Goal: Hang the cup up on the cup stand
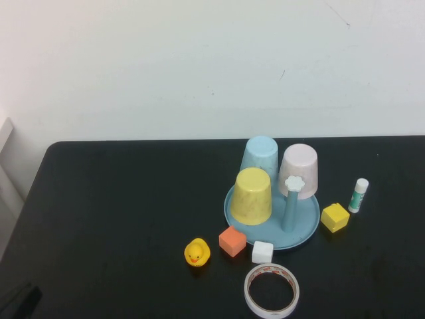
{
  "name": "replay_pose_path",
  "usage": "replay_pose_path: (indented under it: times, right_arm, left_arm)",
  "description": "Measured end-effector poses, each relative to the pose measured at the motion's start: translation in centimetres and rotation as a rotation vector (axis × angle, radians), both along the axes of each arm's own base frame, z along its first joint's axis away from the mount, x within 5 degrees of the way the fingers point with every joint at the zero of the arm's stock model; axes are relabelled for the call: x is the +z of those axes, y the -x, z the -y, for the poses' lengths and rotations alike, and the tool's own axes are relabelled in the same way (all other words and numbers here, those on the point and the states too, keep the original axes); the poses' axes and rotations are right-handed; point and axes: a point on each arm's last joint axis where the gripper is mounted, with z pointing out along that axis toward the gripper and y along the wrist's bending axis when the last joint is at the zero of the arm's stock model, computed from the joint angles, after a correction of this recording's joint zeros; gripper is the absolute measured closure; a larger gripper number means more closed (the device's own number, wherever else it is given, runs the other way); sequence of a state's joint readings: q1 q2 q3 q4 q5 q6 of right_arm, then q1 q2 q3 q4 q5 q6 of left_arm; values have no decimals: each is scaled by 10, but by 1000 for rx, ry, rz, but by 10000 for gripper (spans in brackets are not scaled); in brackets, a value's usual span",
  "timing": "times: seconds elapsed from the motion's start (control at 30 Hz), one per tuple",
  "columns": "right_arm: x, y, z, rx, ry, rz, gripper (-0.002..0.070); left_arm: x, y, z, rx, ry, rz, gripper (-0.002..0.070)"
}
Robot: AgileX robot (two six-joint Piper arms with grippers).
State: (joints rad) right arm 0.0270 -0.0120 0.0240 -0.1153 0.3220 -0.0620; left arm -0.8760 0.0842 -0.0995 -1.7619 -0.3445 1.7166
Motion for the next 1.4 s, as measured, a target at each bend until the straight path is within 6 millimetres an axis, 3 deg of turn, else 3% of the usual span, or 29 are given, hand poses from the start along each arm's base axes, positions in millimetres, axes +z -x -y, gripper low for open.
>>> replay_pose_path:
  times: [1.13, 1.4]
  right_arm:
    - [0, 0, 0, -1, 3, -9, 676]
    - [0, 0, 0, -1, 3, -12, 677]
  left_arm:
    - [0, 0, 0, -2, -2, 0, 676]
    - [7, 7, 9, -126, 32, 89, 676]
